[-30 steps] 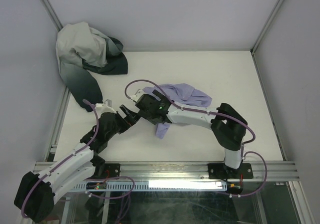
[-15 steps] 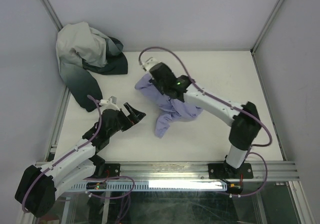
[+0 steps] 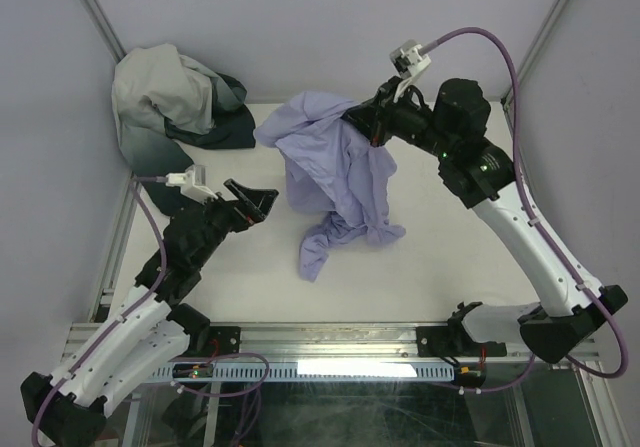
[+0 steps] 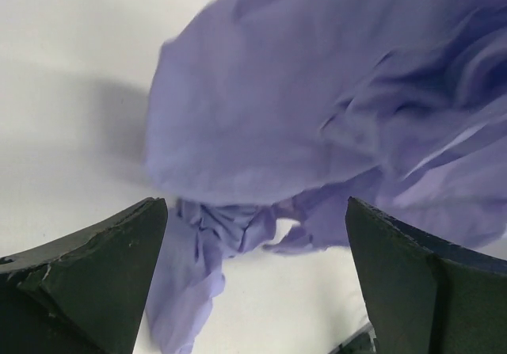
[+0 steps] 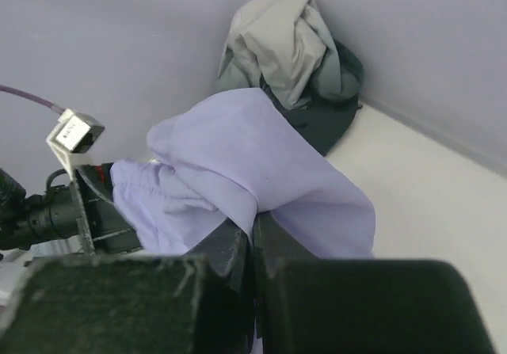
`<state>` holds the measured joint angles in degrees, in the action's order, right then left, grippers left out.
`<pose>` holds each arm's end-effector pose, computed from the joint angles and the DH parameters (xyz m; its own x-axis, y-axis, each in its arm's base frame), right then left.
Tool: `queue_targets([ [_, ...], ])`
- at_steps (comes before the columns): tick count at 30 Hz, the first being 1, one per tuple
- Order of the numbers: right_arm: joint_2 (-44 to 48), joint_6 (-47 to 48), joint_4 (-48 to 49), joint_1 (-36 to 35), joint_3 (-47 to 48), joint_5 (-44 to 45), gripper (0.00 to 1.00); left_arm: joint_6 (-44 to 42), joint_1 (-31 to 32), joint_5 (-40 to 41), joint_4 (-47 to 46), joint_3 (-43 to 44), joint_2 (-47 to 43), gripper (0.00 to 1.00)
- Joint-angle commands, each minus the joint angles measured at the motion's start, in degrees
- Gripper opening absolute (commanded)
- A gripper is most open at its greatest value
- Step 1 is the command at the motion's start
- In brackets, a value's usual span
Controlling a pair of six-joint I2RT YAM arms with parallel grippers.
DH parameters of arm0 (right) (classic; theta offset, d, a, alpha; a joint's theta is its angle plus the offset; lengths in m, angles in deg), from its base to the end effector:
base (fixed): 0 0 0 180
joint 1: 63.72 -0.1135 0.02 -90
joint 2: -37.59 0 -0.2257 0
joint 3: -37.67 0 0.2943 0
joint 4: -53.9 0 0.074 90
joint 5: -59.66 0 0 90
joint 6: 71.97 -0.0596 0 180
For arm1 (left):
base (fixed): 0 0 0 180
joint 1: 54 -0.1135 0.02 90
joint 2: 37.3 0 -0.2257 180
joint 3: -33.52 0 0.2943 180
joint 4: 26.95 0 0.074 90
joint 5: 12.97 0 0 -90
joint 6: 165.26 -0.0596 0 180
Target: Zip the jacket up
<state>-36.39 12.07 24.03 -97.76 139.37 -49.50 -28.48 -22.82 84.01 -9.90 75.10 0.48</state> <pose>0.2778 0.2113 0.4624 -0.1140 0.0413 -0.9926 -0.7930 0.5981 0.1160 0.2304 -0.1309 0.2408 -0.4350 -0.5822 -0.6869 0.1397 0.7099 -0.6903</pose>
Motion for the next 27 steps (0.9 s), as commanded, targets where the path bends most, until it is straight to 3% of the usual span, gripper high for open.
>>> queue_targets([
  [1, 1.44, -13.53, 5.14, 3.29, -7.08, 0.39, 0.02, -4.34, 0.37, 4.38, 2.83, 3.13, -3.85, 0.99],
  [4, 2.63, -14.08, 1.49, 6.36, -14.30, 12.92, 0.08, -4.76, 0.38, 3.88, 3.29, 2.39, -3.59, 0.99],
  [11, 4.00, -10.99, -7.65, 12.47, -23.19, 33.78, 0.36, -5.03, 0.33, -0.93, 0.13, 0.92, 5.95, 0.99],
  [13, 4.99, -9.24, -10.39, 12.42, -23.58, 33.10, 0.49, -4.55, 0.37, -1.17, -1.92, 0.75, 9.69, 0.99],
  [16, 7.91, -7.61, -12.34, 11.11, -25.49, 25.42, 0.64, -4.91, 0.37, -3.05, -6.50, 0.94, 15.99, 0.99],
  [20, 11.73, -7.66, -12.27, 6.07, -29.36, 17.18, 0.75, -6.46, 0.37, -6.06, -9.89, 4.18, 25.86, 0.99],
  [27, 8.51, -10.74, -9.02, 4.64, -37.26, 28.85, 0.80, -5.54, 0.35, -9.18, -16.03, 8.58, 37.12, 0.99],
])
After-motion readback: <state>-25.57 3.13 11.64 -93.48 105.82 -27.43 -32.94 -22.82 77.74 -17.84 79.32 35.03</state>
